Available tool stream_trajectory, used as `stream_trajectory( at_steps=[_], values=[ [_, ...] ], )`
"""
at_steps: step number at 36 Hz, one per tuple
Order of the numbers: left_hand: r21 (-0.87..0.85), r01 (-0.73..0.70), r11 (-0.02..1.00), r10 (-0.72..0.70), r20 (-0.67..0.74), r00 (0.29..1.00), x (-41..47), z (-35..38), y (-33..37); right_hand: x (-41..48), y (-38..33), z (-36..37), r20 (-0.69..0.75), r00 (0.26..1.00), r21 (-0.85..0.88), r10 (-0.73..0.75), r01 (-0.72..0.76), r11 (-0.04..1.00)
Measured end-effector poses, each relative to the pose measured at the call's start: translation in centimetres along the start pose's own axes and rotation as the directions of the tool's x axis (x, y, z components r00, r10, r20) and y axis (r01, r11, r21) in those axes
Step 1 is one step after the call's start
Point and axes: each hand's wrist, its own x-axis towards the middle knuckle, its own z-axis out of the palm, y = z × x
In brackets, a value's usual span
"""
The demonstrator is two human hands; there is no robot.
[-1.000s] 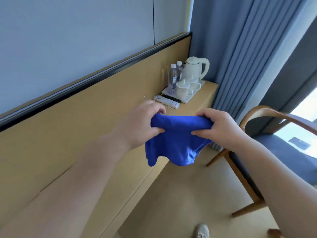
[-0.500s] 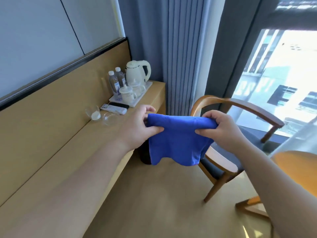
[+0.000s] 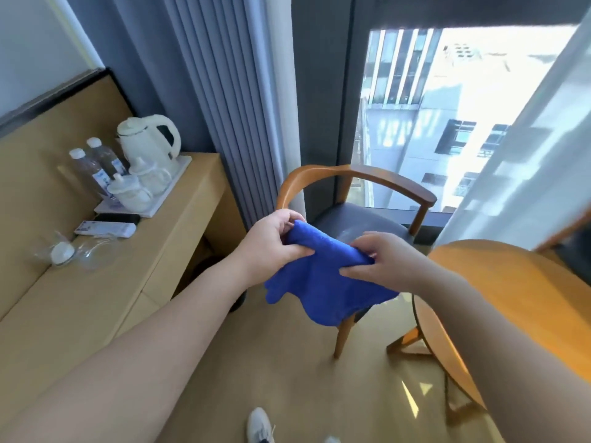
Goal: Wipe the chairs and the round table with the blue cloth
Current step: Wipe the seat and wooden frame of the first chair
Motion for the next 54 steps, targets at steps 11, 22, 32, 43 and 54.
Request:
stream_trajectory(
  at_steps=[11,22,32,43,54],
  values=[
    [0.005,-0.005,1.000,0.004,0.124,0.992,6.9,2.6,-3.1,3.8,3.6,0.0,-0.014,0.998,0.040,0.059,-0.058,0.998],
    [0.057,0.010,0.998,-0.021,0.186,0.982,14.3,-1.4,-9.0,12.6,5.5,-0.8,0.043,0.995,-0.202,0.094,-0.083,0.976],
    [0.361,0.027,0.932,-0.072,0.111,0.991,19.7,-2.8,-16.2,20.0,10.2,0.5,0.013,0.984,-0.331,0.180,-0.165,0.929],
    [0.600,0.275,0.751,-0.225,-0.160,0.961,22.3,-0.7,-25.3,30.0,19.0,3.5,0.178,0.972,-0.430,0.154,-0.063,0.901],
    [0.675,0.473,0.567,-0.403,-0.273,0.873,22.4,4.7,-36.5,39.2,27.5,10.0,0.277,0.955,-0.427,0.102,0.028,0.904]
  ],
)
